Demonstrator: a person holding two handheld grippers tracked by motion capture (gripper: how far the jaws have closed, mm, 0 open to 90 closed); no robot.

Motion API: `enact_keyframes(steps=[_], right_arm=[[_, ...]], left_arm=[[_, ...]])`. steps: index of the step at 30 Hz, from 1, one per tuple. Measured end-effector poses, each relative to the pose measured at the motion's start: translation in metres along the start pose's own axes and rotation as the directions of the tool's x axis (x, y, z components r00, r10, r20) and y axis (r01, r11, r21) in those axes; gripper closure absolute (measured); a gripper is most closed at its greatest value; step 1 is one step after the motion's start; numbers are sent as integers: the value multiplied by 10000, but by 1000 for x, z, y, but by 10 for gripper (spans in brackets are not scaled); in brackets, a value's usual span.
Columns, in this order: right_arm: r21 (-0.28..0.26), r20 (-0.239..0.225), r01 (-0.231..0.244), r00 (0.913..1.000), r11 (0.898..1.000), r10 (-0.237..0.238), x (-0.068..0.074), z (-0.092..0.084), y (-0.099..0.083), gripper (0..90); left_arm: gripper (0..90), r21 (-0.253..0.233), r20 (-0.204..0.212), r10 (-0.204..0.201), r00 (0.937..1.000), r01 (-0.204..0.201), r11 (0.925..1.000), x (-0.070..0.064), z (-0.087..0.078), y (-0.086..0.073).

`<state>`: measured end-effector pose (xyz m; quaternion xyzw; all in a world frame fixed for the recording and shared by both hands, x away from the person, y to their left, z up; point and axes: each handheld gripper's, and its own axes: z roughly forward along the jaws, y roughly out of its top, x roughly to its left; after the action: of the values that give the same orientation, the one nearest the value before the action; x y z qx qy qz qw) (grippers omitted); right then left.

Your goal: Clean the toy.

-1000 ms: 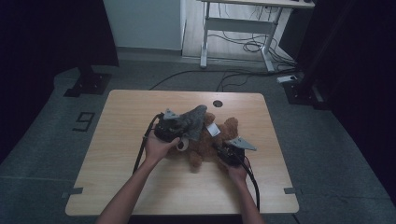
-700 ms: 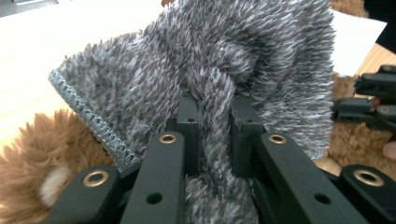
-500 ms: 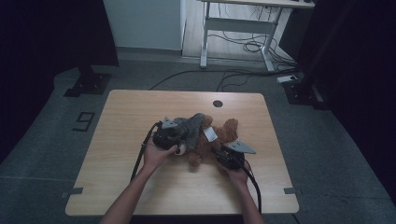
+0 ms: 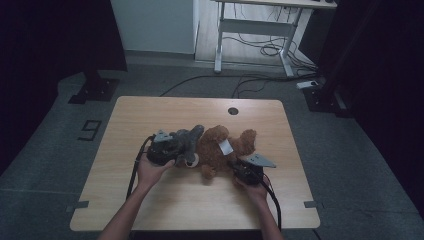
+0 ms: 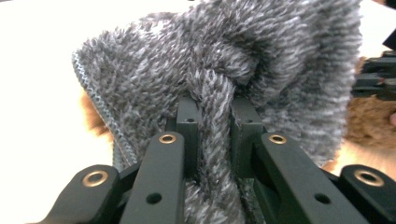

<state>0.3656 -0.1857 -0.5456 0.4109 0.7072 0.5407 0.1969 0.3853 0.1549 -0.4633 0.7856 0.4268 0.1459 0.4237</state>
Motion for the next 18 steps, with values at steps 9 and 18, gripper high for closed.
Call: enact_keyframes(steps=[9, 18], right_arm=[[-61, -52, 12, 10000, 10000, -12, -1, -1, -2, 703], [-140, -112, 218, 9997, 9997, -220, -1, -2, -3, 705]], left_arm=[[771, -48, -495, -371, 9981, 369, 9993, 15, -13, -7], [769, -599, -346, 479, 9983, -499, 9970, -16, 3, 59]])
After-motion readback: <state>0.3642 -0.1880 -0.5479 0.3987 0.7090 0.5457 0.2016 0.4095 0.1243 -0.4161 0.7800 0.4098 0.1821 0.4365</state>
